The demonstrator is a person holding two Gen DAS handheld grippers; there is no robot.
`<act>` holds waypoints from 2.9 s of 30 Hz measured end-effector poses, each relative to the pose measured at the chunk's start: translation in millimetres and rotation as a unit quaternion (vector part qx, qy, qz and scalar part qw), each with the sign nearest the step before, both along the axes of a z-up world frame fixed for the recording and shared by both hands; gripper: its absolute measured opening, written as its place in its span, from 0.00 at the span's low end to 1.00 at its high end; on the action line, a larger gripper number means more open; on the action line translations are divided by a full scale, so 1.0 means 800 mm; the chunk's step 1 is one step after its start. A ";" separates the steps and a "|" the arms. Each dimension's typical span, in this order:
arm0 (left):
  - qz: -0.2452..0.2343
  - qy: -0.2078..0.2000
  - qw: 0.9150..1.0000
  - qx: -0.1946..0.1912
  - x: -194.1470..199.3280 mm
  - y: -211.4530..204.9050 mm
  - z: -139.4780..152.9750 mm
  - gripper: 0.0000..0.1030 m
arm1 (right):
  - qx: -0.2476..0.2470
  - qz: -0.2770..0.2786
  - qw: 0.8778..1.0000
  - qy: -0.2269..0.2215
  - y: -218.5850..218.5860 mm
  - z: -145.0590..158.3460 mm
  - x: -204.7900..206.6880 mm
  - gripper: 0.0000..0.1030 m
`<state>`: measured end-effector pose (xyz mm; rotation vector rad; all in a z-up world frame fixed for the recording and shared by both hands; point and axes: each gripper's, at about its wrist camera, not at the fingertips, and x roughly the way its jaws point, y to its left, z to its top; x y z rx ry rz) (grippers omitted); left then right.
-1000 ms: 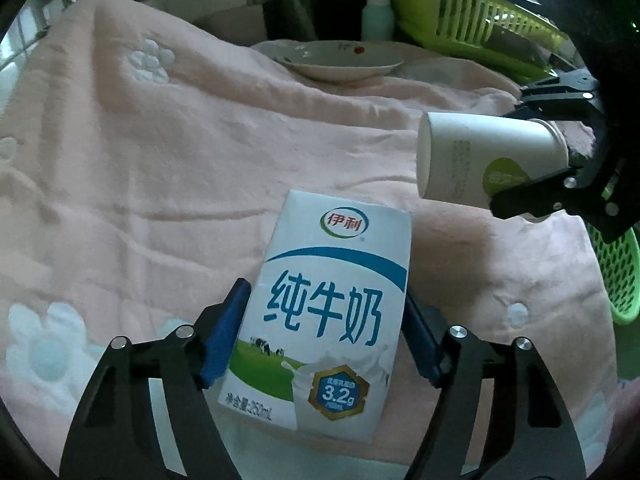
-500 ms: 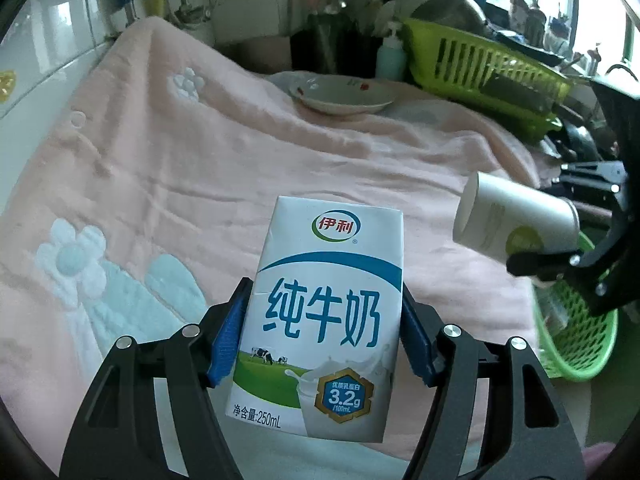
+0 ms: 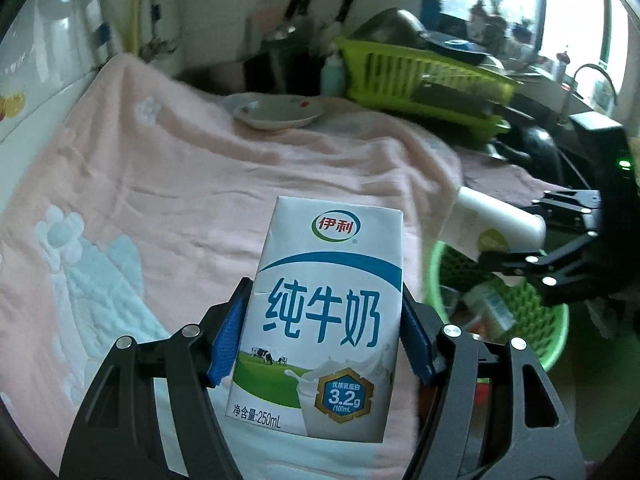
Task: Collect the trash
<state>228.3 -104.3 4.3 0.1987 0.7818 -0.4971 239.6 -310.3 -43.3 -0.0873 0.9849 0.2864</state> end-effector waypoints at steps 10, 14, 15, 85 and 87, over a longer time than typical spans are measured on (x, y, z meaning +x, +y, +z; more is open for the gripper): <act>-0.037 -0.006 0.999 -0.010 -0.070 -0.071 -0.009 0.65 | -0.010 -0.056 0.998 0.003 -0.075 -0.017 -0.060 0.67; -0.048 -0.010 0.999 -0.003 -0.091 -0.095 -0.016 0.65 | -0.017 -0.068 0.998 0.006 -0.096 -0.026 -0.084 0.67; -0.050 -0.011 0.999 -0.003 -0.097 -0.102 -0.018 0.65 | -0.018 -0.070 0.997 0.007 -0.099 -0.028 -0.087 0.67; -0.002 0.016 0.999 -0.044 -0.131 -0.139 -0.052 0.82 | -0.008 -0.142 0.990 -0.022 -0.137 -0.035 -0.185 0.84; 0.006 0.010 0.999 -0.042 -0.135 -0.132 -0.048 0.84 | -0.007 -0.139 0.990 -0.025 -0.132 -0.033 -0.187 0.85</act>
